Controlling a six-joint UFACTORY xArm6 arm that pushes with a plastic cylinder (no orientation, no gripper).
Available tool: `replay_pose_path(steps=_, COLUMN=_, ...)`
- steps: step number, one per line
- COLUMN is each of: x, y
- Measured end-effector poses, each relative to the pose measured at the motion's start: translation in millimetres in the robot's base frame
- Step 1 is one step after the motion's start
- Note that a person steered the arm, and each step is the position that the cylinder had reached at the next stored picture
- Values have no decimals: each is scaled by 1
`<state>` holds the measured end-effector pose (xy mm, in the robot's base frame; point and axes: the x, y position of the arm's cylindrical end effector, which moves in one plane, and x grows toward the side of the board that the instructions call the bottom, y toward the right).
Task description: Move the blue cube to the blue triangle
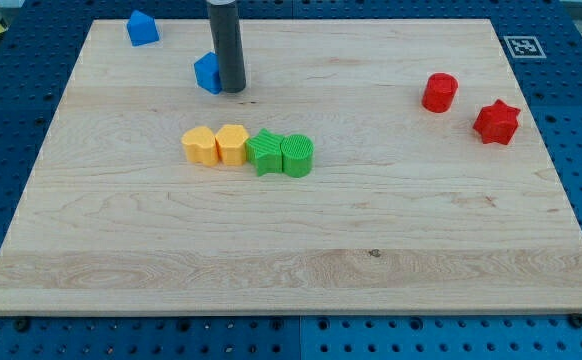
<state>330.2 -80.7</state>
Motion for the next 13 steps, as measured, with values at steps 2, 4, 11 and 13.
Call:
replay_pose_path(steps=2, x=-10, y=-45)
replay_pose_path(steps=4, x=-23, y=-58)
replay_pose_path(steps=11, x=-29, y=-73)
replay_pose_path(steps=13, x=-31, y=-97)
